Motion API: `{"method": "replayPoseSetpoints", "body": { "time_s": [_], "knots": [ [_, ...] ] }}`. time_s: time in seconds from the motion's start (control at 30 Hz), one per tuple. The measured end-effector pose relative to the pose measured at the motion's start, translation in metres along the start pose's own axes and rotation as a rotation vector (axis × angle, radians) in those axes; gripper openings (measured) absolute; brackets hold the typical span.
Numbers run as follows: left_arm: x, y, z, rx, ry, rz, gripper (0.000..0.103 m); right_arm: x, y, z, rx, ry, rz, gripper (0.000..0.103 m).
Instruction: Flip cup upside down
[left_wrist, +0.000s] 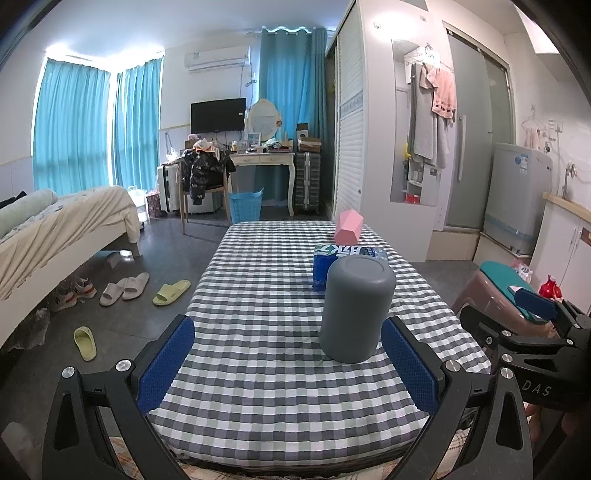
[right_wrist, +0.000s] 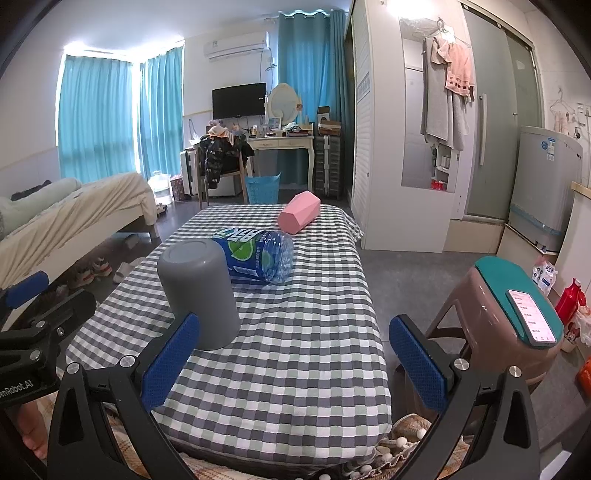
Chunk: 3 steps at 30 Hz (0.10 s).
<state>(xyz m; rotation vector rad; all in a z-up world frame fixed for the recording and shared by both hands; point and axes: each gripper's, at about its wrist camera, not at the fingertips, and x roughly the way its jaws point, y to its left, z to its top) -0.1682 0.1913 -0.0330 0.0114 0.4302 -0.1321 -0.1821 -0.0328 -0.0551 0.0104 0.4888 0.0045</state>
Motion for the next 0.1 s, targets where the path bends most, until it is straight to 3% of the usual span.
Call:
{"method": "replayPoseSetpoints", "body": {
  "time_s": [0.1],
  "knots": [
    [0.0002,-0.0013,0.0005,0.003,0.0,-0.002,0.103,0.0001,0.0001,0.0,0.001,0.001,0.001,0.103]
  ]
}}
